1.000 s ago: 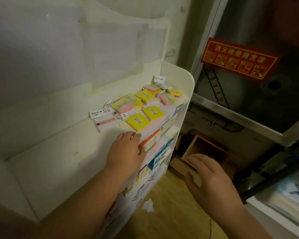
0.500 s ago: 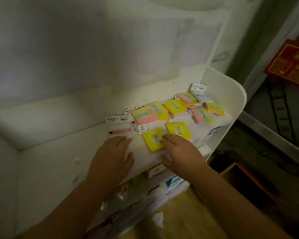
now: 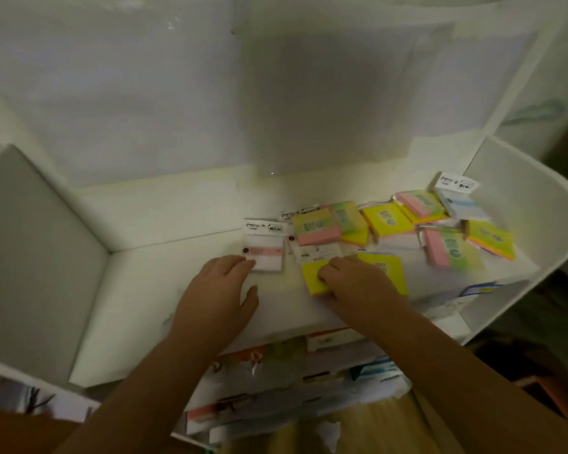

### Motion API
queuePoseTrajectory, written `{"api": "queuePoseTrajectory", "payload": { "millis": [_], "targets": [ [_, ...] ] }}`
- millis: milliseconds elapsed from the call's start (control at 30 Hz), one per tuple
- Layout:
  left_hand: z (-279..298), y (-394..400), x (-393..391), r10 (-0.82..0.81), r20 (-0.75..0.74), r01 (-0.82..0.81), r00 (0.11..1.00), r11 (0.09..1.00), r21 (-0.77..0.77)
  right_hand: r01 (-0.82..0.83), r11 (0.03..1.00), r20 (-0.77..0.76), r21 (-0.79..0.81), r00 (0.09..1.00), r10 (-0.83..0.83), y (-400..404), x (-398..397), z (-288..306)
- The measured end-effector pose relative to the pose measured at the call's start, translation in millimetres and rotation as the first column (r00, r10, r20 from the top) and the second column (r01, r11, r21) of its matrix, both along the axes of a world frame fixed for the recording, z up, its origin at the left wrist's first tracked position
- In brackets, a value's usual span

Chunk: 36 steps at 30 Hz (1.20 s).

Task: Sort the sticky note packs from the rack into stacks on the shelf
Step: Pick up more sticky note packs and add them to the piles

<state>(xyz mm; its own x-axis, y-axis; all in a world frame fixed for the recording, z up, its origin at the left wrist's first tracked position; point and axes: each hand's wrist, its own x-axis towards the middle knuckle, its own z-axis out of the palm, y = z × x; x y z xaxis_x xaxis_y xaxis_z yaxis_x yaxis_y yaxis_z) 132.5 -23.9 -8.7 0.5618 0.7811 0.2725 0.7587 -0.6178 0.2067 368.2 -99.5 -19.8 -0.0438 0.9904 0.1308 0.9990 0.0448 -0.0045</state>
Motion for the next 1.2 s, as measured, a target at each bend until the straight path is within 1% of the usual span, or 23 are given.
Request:
{"api": "queuePoseTrajectory", "payload": {
  "millis": [100, 200, 267, 333, 400, 533, 600, 667, 767, 967, 1067, 1200],
  "targets": [
    [-1, 6, 3, -0.012, -0.091, 0.012, 0.996, 1.0, 0.0, -0.013, 0.989, -0.07, 0.148, 0.997, 0.024, -4, 7, -5],
    [-2, 15, 12, -0.054, -0.18, 0.062, 0.982, 0.997, 0.036, -0.036, 0.939, -0.147, 0.342, 0.985, 0.091, -16, 10, 1],
    [-4, 21, 20, -0.087, -0.223, 0.104, 0.971, 0.993, 0.064, -0.044, 0.904, -0.174, 0.425, 0.976, 0.13, -27, 12, 7],
    [-4, 28, 31, -0.102, -0.267, 0.115, 0.958, 0.993, 0.033, -0.05, 0.886, -0.187, 0.461, 0.971, 0.152, -40, 14, 12],
    [-5, 39, 43, -0.114, -0.295, 0.106, 0.949, 0.993, -0.041, -0.05, 0.882, -0.192, 0.469, 0.969, 0.157, -52, 18, 14],
    [-2, 61, 59, -0.142, -0.423, 0.08, 0.895, 0.984, -0.161, -0.019, 0.879, -0.23, 0.477, 0.962, 0.146, -74, 27, 17],
    [1, 63, 62, -0.145, -0.471, 0.09, 0.87, 0.986, -0.138, 0.004, 0.87, -0.246, 0.493, 0.96, 0.135, -82, 32, 18],
    [1, 60, 66, -0.137, -0.491, 0.116, 0.86, 0.991, -0.073, 0.039, 0.864, -0.269, 0.501, 0.956, 0.113, -89, 37, 17],
    [-3, 55, 68, -0.113, -0.483, 0.123, 0.869, 0.992, -0.011, 0.086, 0.862, -0.298, 0.499, 0.952, 0.077, -97, 42, 17],
    [-1, 41, 52, -0.025, -0.411, 0.045, 0.911, 0.998, 0.039, 0.095, 0.852, -0.301, 0.514, 0.951, 0.075, -108, 45, 13],
    [1, 28, 35, -0.042, -0.317, 0.077, 0.947, 0.992, 0.1, 0.115, 0.848, -0.306, 0.518, 0.95, 0.058, -106, 39, 10],
    [3, 14, 13, -0.052, -0.215, 0.095, 0.975, 0.976, 0.198, 0.093, 0.829, -0.317, 0.552, 0.942, 0.106, -99, 27, 11]
  ]
}}
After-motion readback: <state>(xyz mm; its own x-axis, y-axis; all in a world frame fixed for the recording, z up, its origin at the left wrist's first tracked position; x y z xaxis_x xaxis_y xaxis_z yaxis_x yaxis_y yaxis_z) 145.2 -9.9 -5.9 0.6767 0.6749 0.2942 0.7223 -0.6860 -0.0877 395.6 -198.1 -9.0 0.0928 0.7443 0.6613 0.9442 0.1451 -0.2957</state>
